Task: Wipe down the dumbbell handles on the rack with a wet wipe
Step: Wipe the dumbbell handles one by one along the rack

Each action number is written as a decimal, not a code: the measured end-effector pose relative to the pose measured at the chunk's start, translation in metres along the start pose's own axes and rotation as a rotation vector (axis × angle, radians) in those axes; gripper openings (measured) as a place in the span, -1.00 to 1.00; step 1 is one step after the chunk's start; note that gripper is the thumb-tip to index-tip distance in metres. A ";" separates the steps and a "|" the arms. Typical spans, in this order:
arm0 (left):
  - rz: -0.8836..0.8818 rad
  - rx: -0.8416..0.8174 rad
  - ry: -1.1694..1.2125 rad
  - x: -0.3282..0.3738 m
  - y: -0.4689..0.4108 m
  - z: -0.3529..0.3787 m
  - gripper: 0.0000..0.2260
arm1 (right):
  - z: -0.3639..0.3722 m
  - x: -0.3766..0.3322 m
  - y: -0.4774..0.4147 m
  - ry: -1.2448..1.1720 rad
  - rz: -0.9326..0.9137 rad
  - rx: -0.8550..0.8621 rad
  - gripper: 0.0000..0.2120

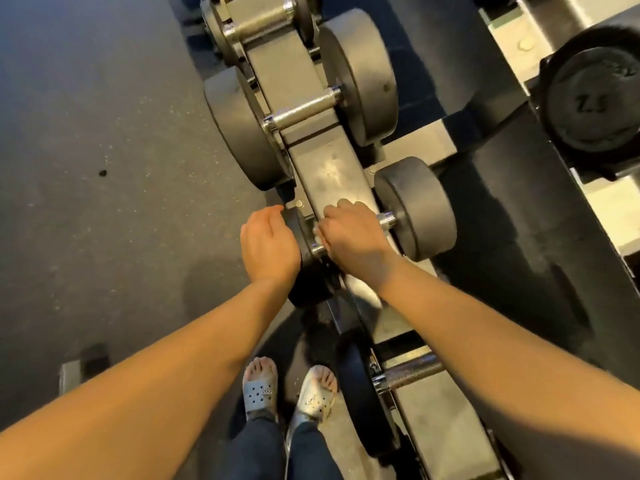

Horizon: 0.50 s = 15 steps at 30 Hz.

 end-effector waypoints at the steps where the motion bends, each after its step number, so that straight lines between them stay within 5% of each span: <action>1: 0.005 0.005 -0.012 0.000 0.000 0.000 -0.66 | -0.001 0.002 -0.010 0.014 0.071 -0.060 -0.92; 4: 0.059 0.031 -0.127 0.002 0.001 -0.001 -0.63 | -0.001 0.001 -0.028 -0.196 0.279 -0.339 -0.82; 6: 0.127 0.059 -0.250 0.009 0.005 -0.002 -0.71 | -0.005 -0.007 -0.022 -0.276 0.248 -0.399 -0.86; 11: 0.351 0.078 -0.441 0.022 0.013 -0.004 -0.70 | -0.006 -0.005 0.037 -0.256 -0.082 0.052 -0.93; 15: 0.420 0.038 -0.464 0.024 0.015 -0.003 -0.63 | -0.012 0.008 0.002 -0.395 0.224 -0.326 -0.77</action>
Point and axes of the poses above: each hand's wrist, its own y-axis away from the middle knuckle, its own z-axis out of the palm, x = y × z, the point moved 3 cm from there along -y, towards the middle knuckle, and after that the axes turned 11 degrees about -y, right-handed, at the moved point
